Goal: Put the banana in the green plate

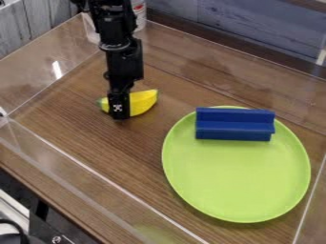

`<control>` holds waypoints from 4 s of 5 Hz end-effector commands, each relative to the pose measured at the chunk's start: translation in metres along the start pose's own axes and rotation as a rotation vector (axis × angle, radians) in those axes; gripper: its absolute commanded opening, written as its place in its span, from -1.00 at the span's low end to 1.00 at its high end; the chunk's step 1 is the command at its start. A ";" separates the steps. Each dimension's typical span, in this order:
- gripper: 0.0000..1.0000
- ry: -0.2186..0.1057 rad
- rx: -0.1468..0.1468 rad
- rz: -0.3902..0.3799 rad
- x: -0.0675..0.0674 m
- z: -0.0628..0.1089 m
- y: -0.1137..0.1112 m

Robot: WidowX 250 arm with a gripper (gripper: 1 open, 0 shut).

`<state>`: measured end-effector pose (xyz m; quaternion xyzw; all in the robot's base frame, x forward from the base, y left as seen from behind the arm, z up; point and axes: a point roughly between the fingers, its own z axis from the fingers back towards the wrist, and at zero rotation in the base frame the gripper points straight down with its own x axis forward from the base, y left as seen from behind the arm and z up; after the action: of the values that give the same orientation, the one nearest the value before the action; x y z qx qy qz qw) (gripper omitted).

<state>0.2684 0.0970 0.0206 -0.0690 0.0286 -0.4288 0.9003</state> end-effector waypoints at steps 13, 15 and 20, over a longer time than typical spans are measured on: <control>-1.00 -0.026 -0.011 0.100 0.033 0.038 -0.006; -1.00 -0.029 -0.006 0.075 0.048 0.042 -0.018; -1.00 -0.032 -0.009 -0.096 0.106 0.031 -0.100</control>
<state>0.2573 -0.0439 0.0534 -0.0931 0.0395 -0.4666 0.8787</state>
